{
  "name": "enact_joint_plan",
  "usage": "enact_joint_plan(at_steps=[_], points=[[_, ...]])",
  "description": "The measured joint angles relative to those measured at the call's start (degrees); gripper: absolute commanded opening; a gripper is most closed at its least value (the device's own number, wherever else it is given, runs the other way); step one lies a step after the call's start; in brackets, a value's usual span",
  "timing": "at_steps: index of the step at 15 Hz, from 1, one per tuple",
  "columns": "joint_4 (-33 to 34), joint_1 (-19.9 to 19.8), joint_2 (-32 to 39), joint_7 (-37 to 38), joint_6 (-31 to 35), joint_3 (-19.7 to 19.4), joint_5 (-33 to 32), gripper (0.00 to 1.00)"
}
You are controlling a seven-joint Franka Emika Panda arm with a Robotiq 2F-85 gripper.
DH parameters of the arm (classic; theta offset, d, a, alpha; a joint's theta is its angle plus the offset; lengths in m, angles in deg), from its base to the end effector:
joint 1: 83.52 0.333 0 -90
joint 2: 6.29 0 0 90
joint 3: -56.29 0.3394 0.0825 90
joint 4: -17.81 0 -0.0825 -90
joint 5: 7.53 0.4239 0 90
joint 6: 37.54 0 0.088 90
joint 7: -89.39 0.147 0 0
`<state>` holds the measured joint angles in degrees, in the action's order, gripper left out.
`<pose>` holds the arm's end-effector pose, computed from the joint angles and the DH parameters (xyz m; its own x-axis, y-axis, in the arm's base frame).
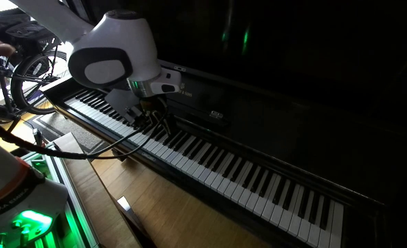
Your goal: Press one black key on the piano.
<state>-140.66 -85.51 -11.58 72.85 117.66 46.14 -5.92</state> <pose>0.4000 -0.0839 0.1931 0.9979 0.0515 0.0401 0.0523 -0.9985 -0.0182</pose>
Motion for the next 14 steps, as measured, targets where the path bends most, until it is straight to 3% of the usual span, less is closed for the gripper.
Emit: enact_joint_plan(at_steps=[2, 3, 5, 9, 13, 14], points=[[0.13, 0.11, 3.86, -3.42, 5.81, 0.16, 4.12, 1.00], [0.34, 0.11, 5.62, -5.53, 7.76, 0.54, 6.99, 0.75], [1.05, 0.32, 8.71, -9.87, 10.23, 1.40, 12.98, 0.68], [3.32, -0.03, 13.52, -15.67, 12.71, 3.80, 21.29, 0.35], [5.89, -0.52, 17.43, -16.59, 13.96, 5.42, 24.20, 0.04], [6.41, -0.65, 18.37, -16.63, 14.36, 5.56, 24.22, 0.01]])
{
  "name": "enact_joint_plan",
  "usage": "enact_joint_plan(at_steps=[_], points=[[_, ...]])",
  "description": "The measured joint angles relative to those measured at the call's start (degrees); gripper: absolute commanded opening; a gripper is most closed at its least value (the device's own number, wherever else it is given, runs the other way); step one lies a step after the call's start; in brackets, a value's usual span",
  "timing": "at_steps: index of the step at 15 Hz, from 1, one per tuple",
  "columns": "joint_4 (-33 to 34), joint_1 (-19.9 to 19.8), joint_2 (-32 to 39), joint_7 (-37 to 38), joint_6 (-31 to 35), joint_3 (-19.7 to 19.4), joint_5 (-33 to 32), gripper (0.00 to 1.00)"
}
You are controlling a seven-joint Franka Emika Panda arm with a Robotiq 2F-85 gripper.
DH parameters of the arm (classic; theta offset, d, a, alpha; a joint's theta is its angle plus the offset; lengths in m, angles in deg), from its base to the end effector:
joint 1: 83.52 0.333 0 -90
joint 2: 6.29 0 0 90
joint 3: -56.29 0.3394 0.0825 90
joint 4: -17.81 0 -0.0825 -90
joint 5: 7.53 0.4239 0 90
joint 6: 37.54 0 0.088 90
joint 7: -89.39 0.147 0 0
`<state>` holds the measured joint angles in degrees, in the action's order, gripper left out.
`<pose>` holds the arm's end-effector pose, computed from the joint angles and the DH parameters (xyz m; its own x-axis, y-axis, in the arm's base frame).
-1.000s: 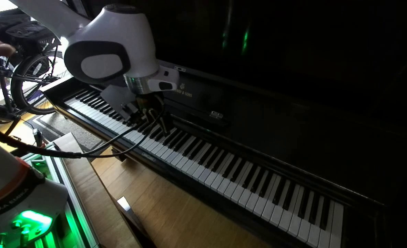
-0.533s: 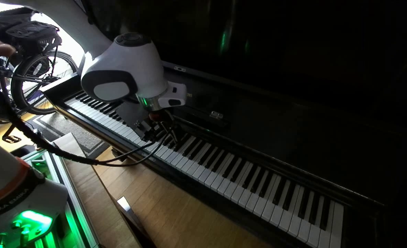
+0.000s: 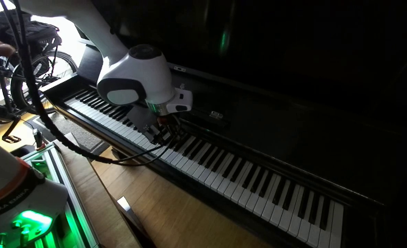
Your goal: Press one black key on the piano.
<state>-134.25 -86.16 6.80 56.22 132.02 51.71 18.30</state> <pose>0.4319 -0.0841 0.1158 0.9946 0.0128 0.1026 0.0177 -0.9987 -0.0472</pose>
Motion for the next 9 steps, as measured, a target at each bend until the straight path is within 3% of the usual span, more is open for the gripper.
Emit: enact_joint_plan(at_steps=[9], points=[[2.68, -3.76, 4.72, -5.19, 2.34, 2.88, 0.19, 0.00]])
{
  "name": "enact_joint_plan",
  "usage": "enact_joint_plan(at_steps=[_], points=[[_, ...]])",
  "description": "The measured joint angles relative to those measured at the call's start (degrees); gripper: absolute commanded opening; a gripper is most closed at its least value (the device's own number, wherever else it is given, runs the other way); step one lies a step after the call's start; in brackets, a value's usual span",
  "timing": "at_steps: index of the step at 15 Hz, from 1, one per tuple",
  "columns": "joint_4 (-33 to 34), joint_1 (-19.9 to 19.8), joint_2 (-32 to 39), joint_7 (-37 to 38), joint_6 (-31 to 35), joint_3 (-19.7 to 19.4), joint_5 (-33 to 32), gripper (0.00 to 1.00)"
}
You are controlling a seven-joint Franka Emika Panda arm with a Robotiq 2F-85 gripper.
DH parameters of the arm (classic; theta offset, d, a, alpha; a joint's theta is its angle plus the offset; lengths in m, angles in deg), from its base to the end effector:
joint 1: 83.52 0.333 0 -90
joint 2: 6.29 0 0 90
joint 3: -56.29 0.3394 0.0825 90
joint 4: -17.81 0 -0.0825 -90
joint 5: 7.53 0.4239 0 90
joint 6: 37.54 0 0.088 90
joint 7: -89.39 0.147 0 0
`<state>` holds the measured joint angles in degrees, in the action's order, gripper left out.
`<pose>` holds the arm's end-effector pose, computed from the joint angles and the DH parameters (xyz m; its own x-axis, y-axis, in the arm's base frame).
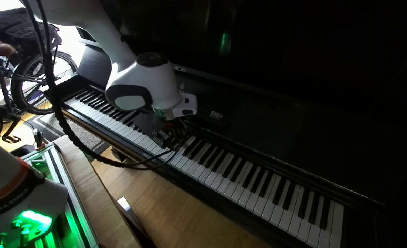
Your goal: Press one black key on the piano.
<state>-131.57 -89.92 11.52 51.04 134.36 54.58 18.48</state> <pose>0.4413 -0.0938 0.0954 0.9912 0.0805 0.1054 0.0841 -0.9960 -0.0302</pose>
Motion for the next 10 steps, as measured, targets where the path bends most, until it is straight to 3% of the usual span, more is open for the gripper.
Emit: enact_joint_plan(at_steps=[10], points=[[0.04, -2.07, -0.05, -0.83, 0.03, 1.71, 0.00, 0.00]])
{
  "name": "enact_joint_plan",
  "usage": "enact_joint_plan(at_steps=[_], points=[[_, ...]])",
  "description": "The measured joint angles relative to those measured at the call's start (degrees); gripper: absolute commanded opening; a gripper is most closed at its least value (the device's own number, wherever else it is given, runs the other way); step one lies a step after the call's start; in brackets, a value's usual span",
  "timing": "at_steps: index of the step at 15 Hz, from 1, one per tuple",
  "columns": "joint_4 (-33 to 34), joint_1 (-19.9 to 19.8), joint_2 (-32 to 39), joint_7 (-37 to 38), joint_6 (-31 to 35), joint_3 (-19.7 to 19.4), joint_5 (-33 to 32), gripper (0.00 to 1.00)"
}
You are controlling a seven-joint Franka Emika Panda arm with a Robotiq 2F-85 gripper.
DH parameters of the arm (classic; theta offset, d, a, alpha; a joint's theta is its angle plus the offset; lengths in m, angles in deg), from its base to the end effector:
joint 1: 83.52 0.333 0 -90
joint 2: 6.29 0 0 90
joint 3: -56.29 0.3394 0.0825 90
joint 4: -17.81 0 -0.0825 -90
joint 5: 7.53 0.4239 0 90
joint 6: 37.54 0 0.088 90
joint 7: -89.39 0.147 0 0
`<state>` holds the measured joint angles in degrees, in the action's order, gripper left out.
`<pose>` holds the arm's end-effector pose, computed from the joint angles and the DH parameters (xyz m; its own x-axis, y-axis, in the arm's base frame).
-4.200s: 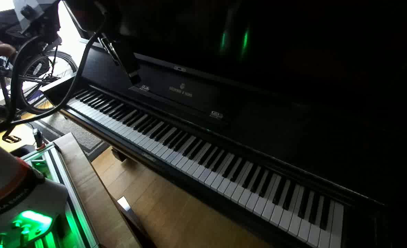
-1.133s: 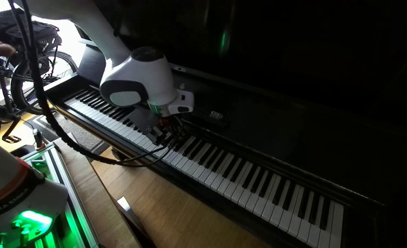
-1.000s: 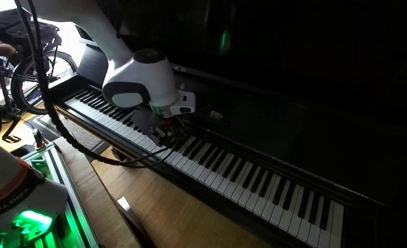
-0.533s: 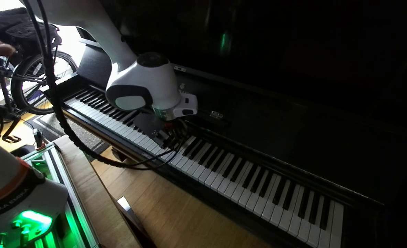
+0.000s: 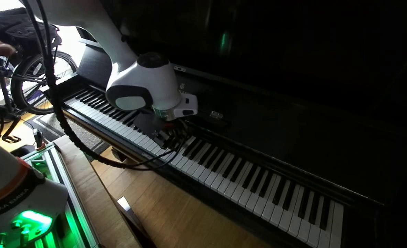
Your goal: Press one black key on the piano.
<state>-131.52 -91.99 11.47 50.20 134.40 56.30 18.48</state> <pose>0.4416 -0.0952 0.0958 0.9901 0.0866 0.1101 0.0912 -0.9952 -0.0367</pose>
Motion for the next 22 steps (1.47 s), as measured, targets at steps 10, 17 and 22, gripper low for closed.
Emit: enact_joint_plan(at_steps=[10, 17, 22], points=[[-1.07, 0.77, -4.31, 0.04, -2.68, -0.60, -1.07, 0.73], [-2.32, 0.72, -12.67, -0.47, -12.42, -1.16, -3.22, 1.00], [-2.80, 0.61, -19.89, 0.09, -20.89, -2.24, -11.08, 1.00]])
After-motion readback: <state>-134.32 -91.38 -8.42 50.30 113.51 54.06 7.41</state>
